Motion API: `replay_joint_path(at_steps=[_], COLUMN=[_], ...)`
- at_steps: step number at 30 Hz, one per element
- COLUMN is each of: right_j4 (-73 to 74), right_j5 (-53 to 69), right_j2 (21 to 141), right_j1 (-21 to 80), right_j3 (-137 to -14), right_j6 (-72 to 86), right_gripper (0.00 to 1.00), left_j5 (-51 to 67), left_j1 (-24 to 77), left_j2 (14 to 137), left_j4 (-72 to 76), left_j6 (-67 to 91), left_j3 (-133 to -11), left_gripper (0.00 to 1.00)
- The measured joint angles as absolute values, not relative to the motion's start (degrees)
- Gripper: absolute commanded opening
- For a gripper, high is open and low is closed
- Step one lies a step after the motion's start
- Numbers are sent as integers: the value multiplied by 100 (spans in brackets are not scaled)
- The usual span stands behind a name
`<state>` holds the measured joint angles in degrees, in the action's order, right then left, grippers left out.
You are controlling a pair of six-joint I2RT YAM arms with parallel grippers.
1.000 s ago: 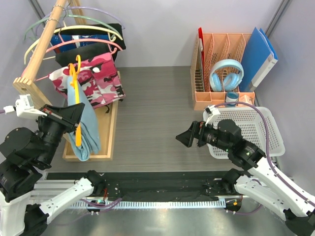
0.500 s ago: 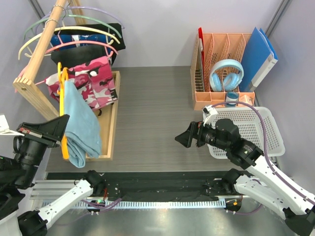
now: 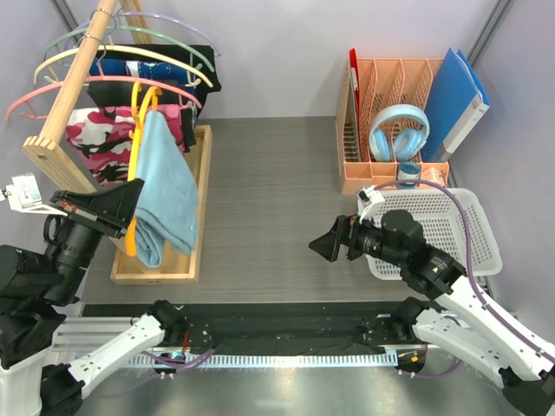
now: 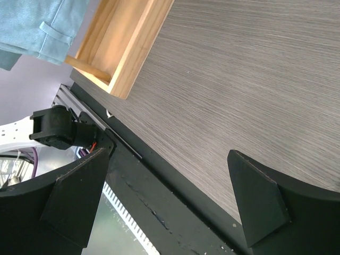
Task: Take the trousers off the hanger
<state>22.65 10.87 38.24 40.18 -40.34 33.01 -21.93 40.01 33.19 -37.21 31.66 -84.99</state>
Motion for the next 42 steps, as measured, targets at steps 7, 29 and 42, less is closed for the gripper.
replay_joint_path(at_steps=[7,29,42], right_j4=[2593,1865,526], right_j5=[1221,3457,2084], right_j2=[3826,4836,5201], right_j1=[4018,4018,4018], right_j3=[-4191,-5988,-6075], right_j6=[2974,1793,4477], right_gripper=[100,100,98], left_j5=[-1643,1780,1162], left_j1=[4007,4012,4016], left_j2=[3295,2801,3413], left_j4=[-4674,-5153,-3520], left_j6=[3470,4919,5030], left_j3=[-9028,-7629,-6938], left_gripper=[0,0,0])
